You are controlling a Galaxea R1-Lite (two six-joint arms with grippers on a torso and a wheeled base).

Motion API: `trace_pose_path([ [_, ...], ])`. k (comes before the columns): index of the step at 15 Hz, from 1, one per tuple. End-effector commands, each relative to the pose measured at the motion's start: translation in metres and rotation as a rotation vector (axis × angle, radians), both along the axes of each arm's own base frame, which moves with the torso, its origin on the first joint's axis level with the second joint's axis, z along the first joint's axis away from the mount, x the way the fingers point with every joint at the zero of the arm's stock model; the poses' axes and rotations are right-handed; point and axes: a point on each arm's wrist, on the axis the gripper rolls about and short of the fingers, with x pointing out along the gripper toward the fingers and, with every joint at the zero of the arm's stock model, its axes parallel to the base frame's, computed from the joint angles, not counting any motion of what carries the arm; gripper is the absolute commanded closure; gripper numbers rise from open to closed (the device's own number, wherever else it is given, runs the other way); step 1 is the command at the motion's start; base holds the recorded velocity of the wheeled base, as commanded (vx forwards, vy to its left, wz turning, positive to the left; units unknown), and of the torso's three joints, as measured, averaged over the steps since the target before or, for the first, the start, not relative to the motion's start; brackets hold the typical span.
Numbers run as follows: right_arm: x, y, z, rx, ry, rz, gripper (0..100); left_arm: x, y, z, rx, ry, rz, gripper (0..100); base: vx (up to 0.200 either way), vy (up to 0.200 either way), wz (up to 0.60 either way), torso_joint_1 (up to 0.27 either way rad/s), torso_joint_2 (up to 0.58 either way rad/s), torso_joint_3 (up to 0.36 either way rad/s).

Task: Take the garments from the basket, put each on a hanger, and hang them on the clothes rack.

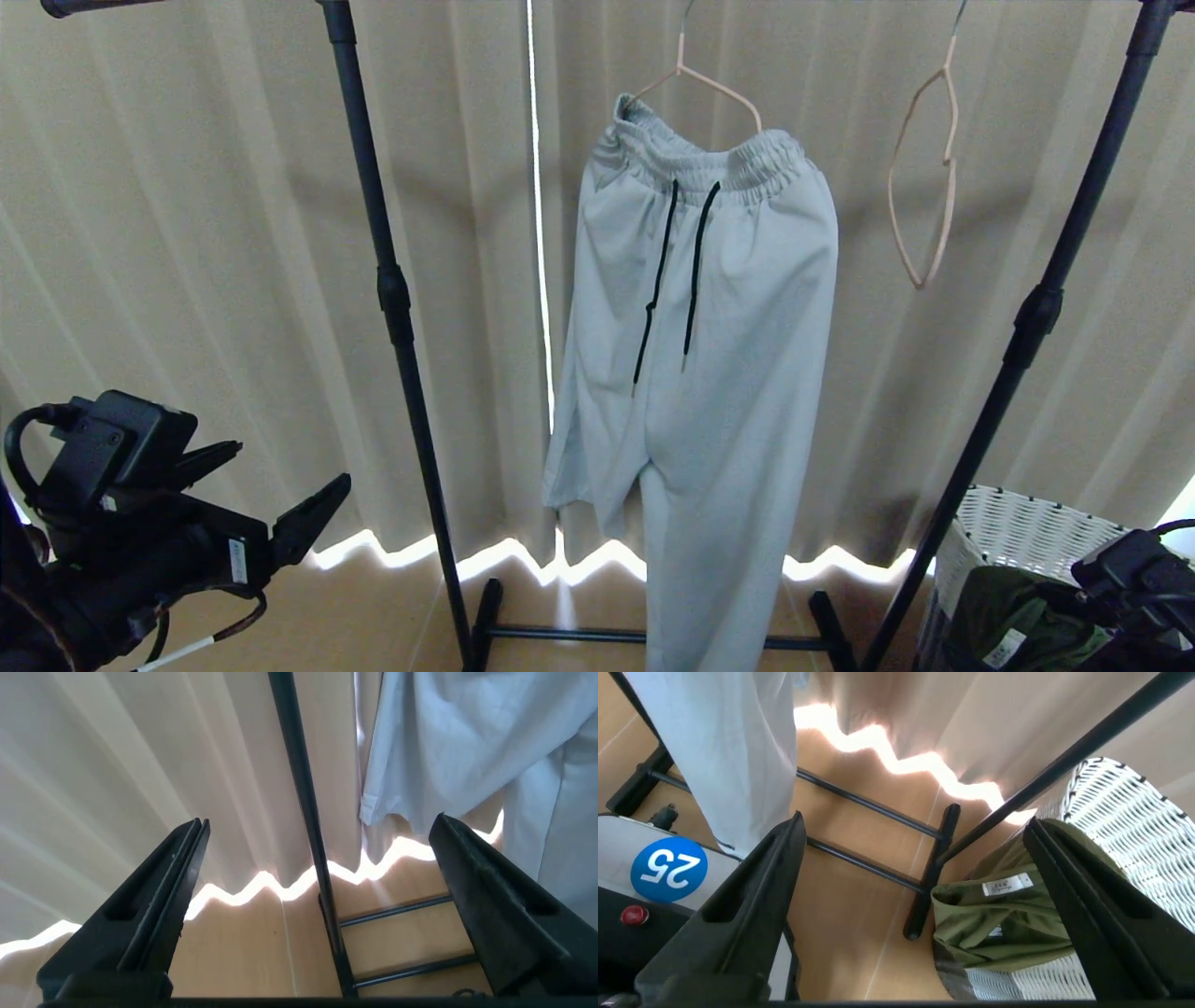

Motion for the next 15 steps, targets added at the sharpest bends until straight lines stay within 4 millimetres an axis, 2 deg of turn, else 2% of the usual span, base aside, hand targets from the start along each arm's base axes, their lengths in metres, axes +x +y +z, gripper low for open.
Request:
trace_pose_path([
  [1, 0.0002, 0.0001, -0.0002, -0.001, 0.001, 0.000, 0, -0.0008, -0.0002, -0.0009, 0.001, 0.003, -0.003, 0, 0.000, -0.200, 0.00, 0.002, 0.01, 0.002],
  [14, 0.0001, -0.0001, -0.0008, -0.004, 0.005, 0.000, 0, -0.0012, -0.0004, -0.0020, 0.002, 0.009, -0.005, 0, 0.000, -0.200, 0.00, 0.003, 0.00, 0.004],
  [15, 0.0000, -0.0002, -0.0007, -0.002, 0.004, -0.001, 0, -0.0014, -0.0004, -0.0024, 0.002, 0.011, -0.005, 0, 0.000, 0.000, 0.00, 0.000, 0.00, 0.000],
])
